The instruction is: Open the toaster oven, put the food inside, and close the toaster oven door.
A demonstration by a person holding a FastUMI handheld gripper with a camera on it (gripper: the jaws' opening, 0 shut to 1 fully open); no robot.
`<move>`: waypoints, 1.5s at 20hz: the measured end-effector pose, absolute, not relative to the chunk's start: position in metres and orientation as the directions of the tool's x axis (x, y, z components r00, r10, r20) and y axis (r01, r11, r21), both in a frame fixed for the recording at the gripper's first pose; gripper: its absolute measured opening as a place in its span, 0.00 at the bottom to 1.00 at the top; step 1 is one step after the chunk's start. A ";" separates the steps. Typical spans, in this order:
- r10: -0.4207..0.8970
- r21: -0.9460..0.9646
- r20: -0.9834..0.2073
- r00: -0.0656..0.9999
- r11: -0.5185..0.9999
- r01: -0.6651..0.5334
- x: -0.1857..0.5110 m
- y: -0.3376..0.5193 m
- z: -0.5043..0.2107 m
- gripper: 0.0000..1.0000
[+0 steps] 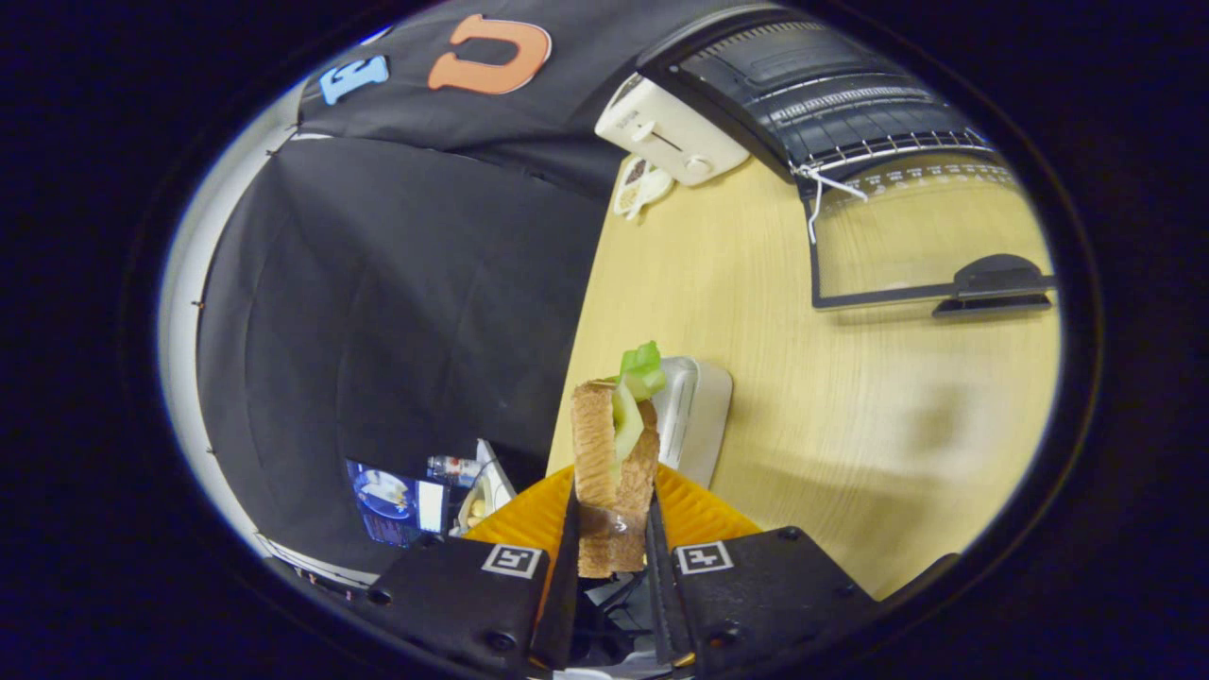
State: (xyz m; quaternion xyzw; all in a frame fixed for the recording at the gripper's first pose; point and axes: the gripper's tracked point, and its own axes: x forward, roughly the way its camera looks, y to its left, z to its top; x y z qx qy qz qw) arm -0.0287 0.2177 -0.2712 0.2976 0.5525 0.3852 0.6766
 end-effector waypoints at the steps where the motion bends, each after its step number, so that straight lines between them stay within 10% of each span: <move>1: 0.850 0.821 -0.512 0.126 0.527 -0.220 -0.023 0.211 -0.269 0.38; 16: 0.720 0.794 -0.396 0.570 0.580 -0.180 0.082 0.088 -0.243 0.38; 30: 0.341 0.900 -0.301 0.891 0.410 0.148 0.193 0.026 -0.279 0.38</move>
